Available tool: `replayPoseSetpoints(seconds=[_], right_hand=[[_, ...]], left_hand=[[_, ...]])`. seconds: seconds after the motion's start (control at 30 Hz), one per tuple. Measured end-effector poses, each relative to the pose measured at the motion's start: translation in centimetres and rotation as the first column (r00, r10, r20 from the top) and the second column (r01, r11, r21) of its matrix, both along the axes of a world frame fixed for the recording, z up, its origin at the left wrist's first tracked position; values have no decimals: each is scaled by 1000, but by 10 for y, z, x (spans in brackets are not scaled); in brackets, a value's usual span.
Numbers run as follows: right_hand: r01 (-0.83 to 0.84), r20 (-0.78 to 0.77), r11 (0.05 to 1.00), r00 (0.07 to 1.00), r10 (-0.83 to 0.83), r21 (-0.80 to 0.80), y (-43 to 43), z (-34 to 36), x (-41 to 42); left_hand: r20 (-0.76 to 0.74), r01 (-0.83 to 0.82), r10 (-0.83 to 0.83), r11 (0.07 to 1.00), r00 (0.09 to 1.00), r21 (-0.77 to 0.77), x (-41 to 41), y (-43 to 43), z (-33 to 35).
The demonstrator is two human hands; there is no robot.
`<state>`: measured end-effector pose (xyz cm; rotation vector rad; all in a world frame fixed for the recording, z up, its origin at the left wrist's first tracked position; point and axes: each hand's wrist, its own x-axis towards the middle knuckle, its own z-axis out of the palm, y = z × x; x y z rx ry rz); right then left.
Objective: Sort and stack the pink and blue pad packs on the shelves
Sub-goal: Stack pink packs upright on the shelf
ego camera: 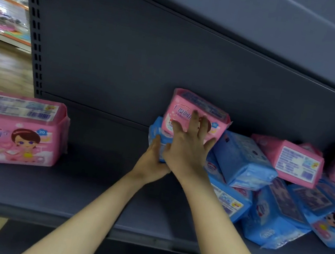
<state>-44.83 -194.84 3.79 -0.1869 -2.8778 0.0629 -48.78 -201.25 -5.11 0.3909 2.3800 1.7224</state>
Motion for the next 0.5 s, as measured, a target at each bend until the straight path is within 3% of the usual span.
replayPoseSetpoints(seconds=[0.1, 0.23, 0.5], right_hand=[[-87, -2, 995, 996, 87, -48, -14, -7, 4], [-162, 11, 984, 987, 163, -81, -32, -10, 7], [-302, 75, 937, 945, 319, -176, -67, -20, 15]], left_hand=[[-83, -40, 32, 995, 996, -95, 6, -15, 12], [-237, -184, 165, 981, 957, -60, 17, -41, 18], [-359, -396, 311, 898, 880, -191, 48, -101, 12]])
